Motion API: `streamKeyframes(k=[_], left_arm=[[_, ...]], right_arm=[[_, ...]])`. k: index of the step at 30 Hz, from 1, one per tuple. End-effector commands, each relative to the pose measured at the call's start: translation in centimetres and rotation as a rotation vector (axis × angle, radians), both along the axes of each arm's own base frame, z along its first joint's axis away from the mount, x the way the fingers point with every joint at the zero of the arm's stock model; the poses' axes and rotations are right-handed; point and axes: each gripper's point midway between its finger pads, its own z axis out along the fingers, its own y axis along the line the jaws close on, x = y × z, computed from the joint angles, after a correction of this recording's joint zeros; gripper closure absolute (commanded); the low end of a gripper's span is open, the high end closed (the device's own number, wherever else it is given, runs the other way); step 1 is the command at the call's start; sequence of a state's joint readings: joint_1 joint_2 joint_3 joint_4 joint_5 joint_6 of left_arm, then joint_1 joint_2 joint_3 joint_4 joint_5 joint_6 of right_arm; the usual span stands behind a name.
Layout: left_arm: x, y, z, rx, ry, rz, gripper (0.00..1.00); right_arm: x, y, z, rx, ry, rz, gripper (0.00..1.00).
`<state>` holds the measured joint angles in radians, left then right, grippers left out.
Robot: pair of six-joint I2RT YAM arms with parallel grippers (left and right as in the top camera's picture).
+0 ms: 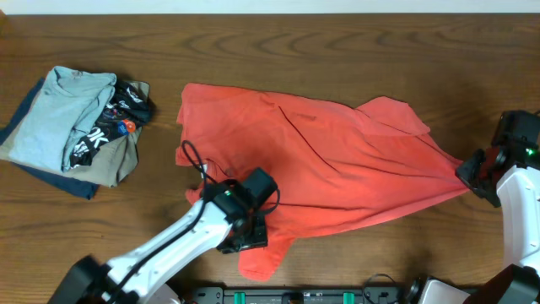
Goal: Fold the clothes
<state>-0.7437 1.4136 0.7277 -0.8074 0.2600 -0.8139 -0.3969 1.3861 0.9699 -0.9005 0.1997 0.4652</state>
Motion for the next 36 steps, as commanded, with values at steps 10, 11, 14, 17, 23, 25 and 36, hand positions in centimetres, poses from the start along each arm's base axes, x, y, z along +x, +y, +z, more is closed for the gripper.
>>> streamKeyframes(k=[10, 11, 14, 17, 23, 25, 36], left_arm=[[-0.3, -0.3, -1.4, 0.007, 0.071, -0.013, 0.75], [-0.1, -0.3, -1.1, -0.001, 0.063, -0.008, 0.75], [0.5, -0.2, -0.1, -0.02, 0.041, 0.013, 0.86], [0.8, 0.1, 1.4, -0.038, 0.021, 0.032, 0.94], [2.2, 0.6, 6.5, -0.133, -0.089, 0.006, 0.94], [3.1, 0.1, 9.1, -0.224, -0.153, -0.026, 0.94], [9.6, 2.6, 25.8, -0.447, -0.693, -0.018, 0.94]], right_arm=[[-0.3, -0.9, 0.4, -0.03, 0.004, -0.018, 0.99], [-0.3, -0.9, 0.4, -0.03, 0.004, -0.018, 0.99], [-0.3, -0.9, 0.4, -0.03, 0.004, -0.018, 0.99], [-0.3, -0.9, 0.4, -0.03, 0.004, -0.018, 1.0], [0.4, 0.2, 0.2, 0.033, -0.019, 0.031, 0.99], [0.8, 1.0, 0.6, 0.075, -0.036, 0.074, 0.99], [2.8, 1.0, 11.1, 0.122, -0.161, 0.209, 0.99]])
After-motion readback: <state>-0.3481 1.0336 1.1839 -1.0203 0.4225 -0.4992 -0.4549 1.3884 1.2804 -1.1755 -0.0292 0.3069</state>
